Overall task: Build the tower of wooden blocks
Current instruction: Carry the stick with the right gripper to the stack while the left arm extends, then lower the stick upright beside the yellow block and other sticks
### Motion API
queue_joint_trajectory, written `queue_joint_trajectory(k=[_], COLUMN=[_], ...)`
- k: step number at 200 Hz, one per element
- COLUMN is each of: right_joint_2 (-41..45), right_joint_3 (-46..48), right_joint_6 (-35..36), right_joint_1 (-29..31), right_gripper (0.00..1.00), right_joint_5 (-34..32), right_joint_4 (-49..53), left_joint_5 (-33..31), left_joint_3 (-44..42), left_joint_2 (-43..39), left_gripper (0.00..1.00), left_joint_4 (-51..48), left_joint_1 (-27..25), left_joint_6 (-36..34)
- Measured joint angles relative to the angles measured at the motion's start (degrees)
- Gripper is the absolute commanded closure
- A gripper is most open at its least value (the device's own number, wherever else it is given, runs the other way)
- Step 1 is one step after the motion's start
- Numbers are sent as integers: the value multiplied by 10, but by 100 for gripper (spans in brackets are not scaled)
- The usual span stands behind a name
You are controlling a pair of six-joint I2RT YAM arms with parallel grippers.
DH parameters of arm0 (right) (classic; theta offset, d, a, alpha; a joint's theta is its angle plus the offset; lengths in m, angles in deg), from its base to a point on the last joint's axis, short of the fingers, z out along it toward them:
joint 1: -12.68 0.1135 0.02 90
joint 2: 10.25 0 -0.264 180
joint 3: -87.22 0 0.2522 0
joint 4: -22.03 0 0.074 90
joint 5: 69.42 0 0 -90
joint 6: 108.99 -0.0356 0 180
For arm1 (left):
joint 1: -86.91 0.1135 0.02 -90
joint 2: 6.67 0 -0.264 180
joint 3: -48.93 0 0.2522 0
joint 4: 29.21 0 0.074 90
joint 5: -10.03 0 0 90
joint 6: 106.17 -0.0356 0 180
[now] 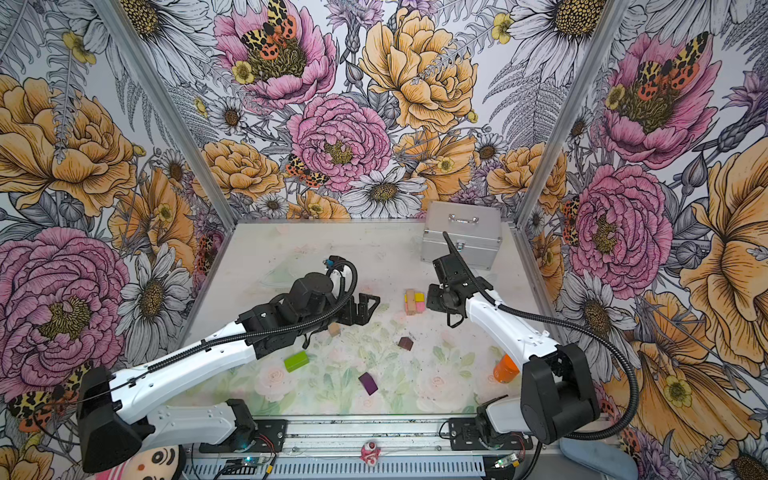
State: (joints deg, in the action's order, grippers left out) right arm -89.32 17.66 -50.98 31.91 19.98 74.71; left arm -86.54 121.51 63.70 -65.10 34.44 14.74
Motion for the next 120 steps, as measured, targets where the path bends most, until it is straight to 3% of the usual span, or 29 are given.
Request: queue_joint_trajectory(k=[120], right_joint_2=[-77], right_joint_3=[1], right_joint_6=[60], right_joint_1=[-9], right_gripper=[76], right_joint_5=[75], right_joint_4=[-41], left_joint_5=[9], left_joint_3=[16], left_joint_2=[45], left_gripper=[1], left_joint_4=[16], left_joint_1=[8], left_joint_6=[-15])
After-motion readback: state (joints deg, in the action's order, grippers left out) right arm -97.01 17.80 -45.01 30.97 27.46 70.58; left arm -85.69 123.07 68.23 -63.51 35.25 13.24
